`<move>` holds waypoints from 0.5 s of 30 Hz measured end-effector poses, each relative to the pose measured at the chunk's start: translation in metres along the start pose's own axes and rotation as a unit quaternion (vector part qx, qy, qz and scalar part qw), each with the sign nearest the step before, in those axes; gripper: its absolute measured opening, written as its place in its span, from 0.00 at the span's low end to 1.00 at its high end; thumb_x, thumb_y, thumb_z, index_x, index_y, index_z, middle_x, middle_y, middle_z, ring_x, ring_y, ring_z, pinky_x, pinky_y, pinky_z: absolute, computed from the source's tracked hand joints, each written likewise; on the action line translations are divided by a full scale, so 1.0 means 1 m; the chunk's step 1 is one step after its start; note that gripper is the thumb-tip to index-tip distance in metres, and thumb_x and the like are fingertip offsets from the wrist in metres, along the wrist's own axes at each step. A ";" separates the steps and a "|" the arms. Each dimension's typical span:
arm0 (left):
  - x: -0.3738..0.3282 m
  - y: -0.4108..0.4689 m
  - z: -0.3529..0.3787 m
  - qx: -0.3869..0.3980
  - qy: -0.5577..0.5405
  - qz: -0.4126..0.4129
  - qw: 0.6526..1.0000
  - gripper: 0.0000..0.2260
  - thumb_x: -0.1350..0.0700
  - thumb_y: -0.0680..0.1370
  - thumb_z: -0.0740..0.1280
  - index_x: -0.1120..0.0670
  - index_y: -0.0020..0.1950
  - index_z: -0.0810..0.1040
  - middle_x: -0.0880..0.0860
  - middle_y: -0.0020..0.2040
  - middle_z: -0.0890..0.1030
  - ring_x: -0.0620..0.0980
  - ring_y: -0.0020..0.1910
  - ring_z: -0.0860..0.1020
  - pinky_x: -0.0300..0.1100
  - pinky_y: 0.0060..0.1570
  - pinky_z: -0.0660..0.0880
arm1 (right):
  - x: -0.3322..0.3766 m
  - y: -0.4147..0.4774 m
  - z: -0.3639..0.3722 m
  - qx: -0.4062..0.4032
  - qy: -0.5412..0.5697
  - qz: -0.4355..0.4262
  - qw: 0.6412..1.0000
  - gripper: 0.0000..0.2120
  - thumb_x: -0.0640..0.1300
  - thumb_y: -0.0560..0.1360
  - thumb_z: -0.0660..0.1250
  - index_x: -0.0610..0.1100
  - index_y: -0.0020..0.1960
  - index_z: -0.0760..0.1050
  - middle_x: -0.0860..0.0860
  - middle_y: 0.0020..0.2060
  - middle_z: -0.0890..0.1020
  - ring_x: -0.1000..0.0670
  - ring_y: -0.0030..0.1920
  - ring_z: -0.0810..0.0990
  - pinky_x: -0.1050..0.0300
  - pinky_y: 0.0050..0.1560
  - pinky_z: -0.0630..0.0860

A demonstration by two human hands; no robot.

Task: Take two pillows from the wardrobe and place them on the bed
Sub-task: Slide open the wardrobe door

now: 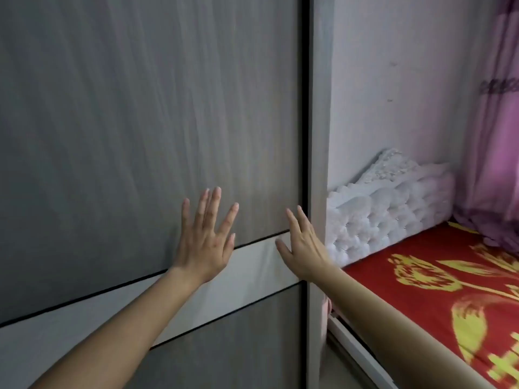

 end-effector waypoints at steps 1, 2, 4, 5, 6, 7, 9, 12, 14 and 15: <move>0.000 0.008 0.006 -0.005 0.010 -0.012 1.000 0.29 0.44 0.79 0.56 0.50 0.79 0.56 0.62 0.79 0.47 0.63 0.78 0.48 0.71 0.71 0.48 | -0.005 0.015 0.006 -0.021 0.036 0.018 0.999 0.36 0.57 0.81 0.58 0.48 0.81 0.43 0.45 0.80 0.42 0.43 0.80 0.48 0.47 0.73 0.63; 0.002 0.017 0.011 -0.007 0.010 -0.029 0.999 0.29 0.43 0.79 0.56 0.49 0.79 0.55 0.62 0.80 0.47 0.63 0.78 0.48 0.71 0.71 0.47 | -0.011 0.028 0.010 -0.041 0.068 0.045 0.996 0.37 0.56 0.80 0.59 0.47 0.81 0.44 0.43 0.80 0.42 0.42 0.80 0.47 0.47 0.74 0.60; 0.011 0.023 0.029 -0.004 0.056 -0.058 0.997 0.30 0.40 0.79 0.54 0.47 0.79 0.53 0.61 0.80 0.47 0.63 0.78 0.47 0.71 0.71 0.43 | -0.016 0.053 0.024 -0.081 0.101 0.079 0.988 0.37 0.56 0.80 0.60 0.43 0.80 0.46 0.39 0.79 0.44 0.39 0.79 0.48 0.46 0.76 0.54; 0.017 0.023 0.038 -0.005 0.076 -0.073 0.994 0.30 0.39 0.79 0.54 0.46 0.79 0.52 0.60 0.80 0.46 0.62 0.78 0.47 0.71 0.71 0.42 | -0.018 0.063 0.033 -0.105 0.110 0.083 0.985 0.38 0.57 0.79 0.60 0.43 0.80 0.47 0.37 0.79 0.45 0.38 0.79 0.49 0.46 0.77 0.52; 0.023 0.022 0.046 -0.002 0.089 -0.079 0.993 0.31 0.38 0.79 0.54 0.45 0.79 0.52 0.59 0.80 0.45 0.61 0.78 0.46 0.71 0.71 0.42 | -0.020 0.069 0.040 -0.121 0.113 0.080 0.983 0.39 0.58 0.79 0.60 0.43 0.80 0.46 0.37 0.79 0.46 0.38 0.78 0.49 0.45 0.77 0.49; 0.027 0.020 0.052 -0.003 0.107 -0.075 0.991 0.31 0.37 0.78 0.55 0.45 0.79 0.52 0.58 0.80 0.44 0.61 0.79 0.45 0.71 0.71 0.42 | -0.022 0.073 0.049 -0.135 0.112 0.075 0.982 0.40 0.61 0.79 0.59 0.44 0.80 0.43 0.38 0.79 0.45 0.39 0.78 0.48 0.46 0.77 0.47; 0.034 0.016 0.064 -0.015 0.129 -0.060 0.990 0.31 0.36 0.78 0.56 0.45 0.79 0.53 0.57 0.80 0.43 0.60 0.79 0.45 0.71 0.71 0.42 | -0.026 0.077 0.065 -0.162 0.106 0.063 0.979 0.41 0.64 0.79 0.56 0.47 0.80 0.38 0.41 0.79 0.41 0.41 0.79 0.44 0.47 0.76 0.42; 0.039 0.014 0.070 -0.039 0.142 -0.046 0.988 0.32 0.34 0.78 0.57 0.44 0.78 0.55 0.56 0.80 0.43 0.59 0.79 0.45 0.70 0.71 0.42 | -0.026 0.083 0.083 -0.193 0.113 0.034 0.974 0.41 0.63 0.79 0.54 0.46 0.80 0.35 0.41 0.79 0.38 0.42 0.79 0.35 0.48 0.77 0.34; 0.042 0.012 0.072 -0.055 0.144 -0.034 0.987 0.32 0.34 0.77 0.58 0.45 0.78 0.57 0.56 0.80 0.44 0.59 0.79 0.46 0.70 0.71 0.42 | -0.024 0.088 0.089 -0.206 0.126 0.015 0.970 0.42 0.62 0.79 0.54 0.42 0.80 0.36 0.39 0.78 0.36 0.41 0.78 0.31 0.50 0.76 0.29; 0.044 0.011 0.073 -0.060 0.147 -0.028 0.987 0.32 0.34 0.77 0.59 0.45 0.78 0.57 0.56 0.80 0.44 0.60 0.79 0.46 0.70 0.71 0.42 | -0.021 0.089 0.092 -0.209 0.133 0.008 0.969 0.42 0.62 0.79 0.54 0.41 0.79 0.36 0.37 0.78 0.35 0.39 0.77 0.31 0.50 0.76 0.28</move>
Point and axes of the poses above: each hand's wrist, its own y-axis towards the middle knuckle, its own z-axis out of the palm, x = y × z, the point moved 3 cm from there along y, towards the middle knuckle
